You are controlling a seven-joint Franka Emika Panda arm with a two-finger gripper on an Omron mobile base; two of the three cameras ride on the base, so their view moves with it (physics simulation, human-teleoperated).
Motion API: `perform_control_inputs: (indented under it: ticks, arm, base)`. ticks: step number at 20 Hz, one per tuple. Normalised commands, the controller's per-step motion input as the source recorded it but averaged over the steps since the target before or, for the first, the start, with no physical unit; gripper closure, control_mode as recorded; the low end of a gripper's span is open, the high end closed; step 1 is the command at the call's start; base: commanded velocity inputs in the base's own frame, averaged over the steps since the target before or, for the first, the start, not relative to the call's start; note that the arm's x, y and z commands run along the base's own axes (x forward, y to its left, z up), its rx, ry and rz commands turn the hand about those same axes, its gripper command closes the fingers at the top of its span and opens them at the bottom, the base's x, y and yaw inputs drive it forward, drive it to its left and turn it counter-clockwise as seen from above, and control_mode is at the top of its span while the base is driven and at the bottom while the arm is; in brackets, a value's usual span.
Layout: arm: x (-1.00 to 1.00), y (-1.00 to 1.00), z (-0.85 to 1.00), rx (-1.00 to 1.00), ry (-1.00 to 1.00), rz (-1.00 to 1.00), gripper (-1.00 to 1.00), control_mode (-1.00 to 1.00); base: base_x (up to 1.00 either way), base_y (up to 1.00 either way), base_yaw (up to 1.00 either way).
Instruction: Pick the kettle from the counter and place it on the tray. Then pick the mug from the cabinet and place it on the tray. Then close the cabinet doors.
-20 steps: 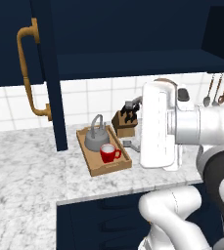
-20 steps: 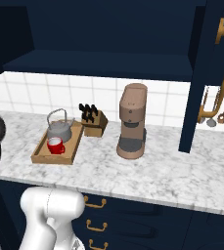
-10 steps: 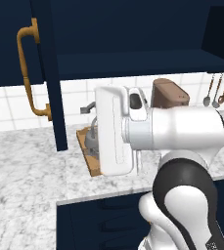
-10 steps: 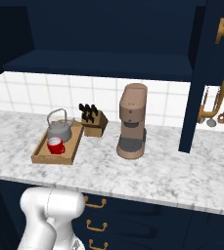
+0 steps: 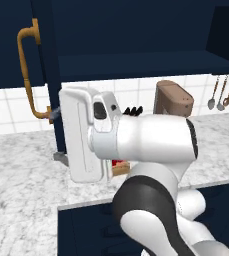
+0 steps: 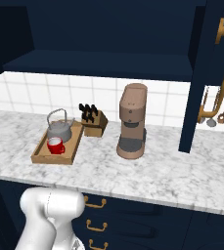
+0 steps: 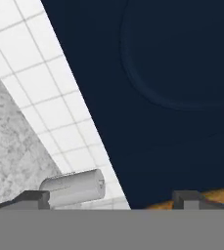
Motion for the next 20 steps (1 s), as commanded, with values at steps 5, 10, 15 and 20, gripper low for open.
perform_control_inputs:
  ticks: [5,10,15,20]
  arm:
    - [0.11,0.56,0.09,-0.13,-0.14,-0.02,-1.0,-1.0]
    - [0.41,0.54,0.01,-0.14,-0.09,-0.04,-1.0,-1.0]
    - [0.64,0.35,-0.06,-0.14,0.0,-0.08,-1.0,-1.0]
    - [0.7,-0.1,-0.16,-0.16,0.06,-0.16,-1.0,-1.0]
  base:
    - [0.0,0.0,0.0]
    - [0.0,0.0,0.0]
    - [0.0,0.0,0.0]
    - [0.0,0.0,0.0]
